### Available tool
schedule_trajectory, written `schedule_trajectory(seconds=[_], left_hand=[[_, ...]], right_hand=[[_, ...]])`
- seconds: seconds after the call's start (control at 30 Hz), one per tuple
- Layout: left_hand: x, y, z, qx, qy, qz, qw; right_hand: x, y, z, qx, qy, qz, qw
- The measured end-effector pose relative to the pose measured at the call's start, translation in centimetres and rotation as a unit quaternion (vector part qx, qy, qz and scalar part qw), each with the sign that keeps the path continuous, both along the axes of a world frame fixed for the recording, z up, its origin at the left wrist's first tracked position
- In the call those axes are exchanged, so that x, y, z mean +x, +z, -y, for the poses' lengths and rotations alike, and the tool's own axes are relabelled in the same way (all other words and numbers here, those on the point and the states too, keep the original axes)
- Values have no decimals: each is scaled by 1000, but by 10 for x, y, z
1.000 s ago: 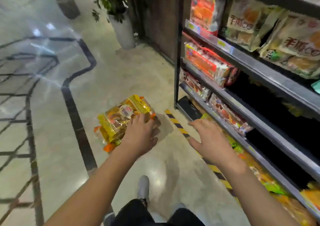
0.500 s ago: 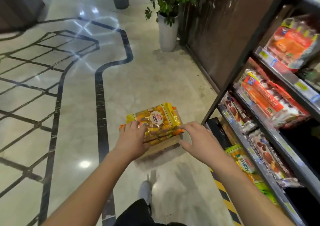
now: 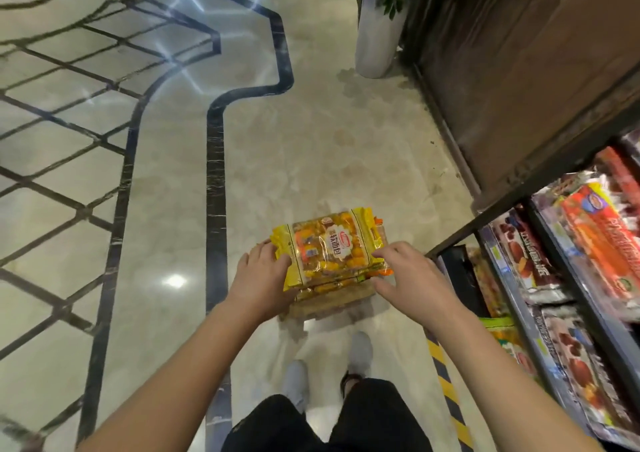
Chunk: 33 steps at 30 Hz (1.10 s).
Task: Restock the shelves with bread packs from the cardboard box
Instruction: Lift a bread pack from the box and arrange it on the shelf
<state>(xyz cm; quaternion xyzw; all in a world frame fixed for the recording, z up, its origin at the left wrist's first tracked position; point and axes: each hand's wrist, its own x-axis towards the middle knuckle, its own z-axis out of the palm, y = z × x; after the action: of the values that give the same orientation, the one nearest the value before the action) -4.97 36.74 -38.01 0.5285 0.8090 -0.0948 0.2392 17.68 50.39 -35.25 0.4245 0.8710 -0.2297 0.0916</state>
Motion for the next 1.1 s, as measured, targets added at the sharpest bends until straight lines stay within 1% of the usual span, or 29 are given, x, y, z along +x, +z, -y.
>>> schedule_trajectory(seconds=[0.23,0.37,0.5,0.63,0.87,1.03,1.1], left_hand=[[-12,-28,-51,-52,61,1,997],[-17,-50,-88,-61,92,6,994],[-28,-78,-120,-76,105,8,992],[-40,-120,-139,-101,118,20,988],[-57,-216,-146,-147,123,39,981],[-72,-280,-146,-175,150,57,971],[-77,-305,-145,-166,179,68,967]], right_hand=[[-18,-41,-77,-21,47,24,998],[-25,-70,-123,-14,84,55,995],[-34,-105,-159,-34,96,76,992],[-47,-148,-180,-59,90,76,991],[-66,-243,-212,-102,82,108,986],[-76,-306,-230,-125,27,135,983],[-77,-329,-234,-129,0,123,984]])
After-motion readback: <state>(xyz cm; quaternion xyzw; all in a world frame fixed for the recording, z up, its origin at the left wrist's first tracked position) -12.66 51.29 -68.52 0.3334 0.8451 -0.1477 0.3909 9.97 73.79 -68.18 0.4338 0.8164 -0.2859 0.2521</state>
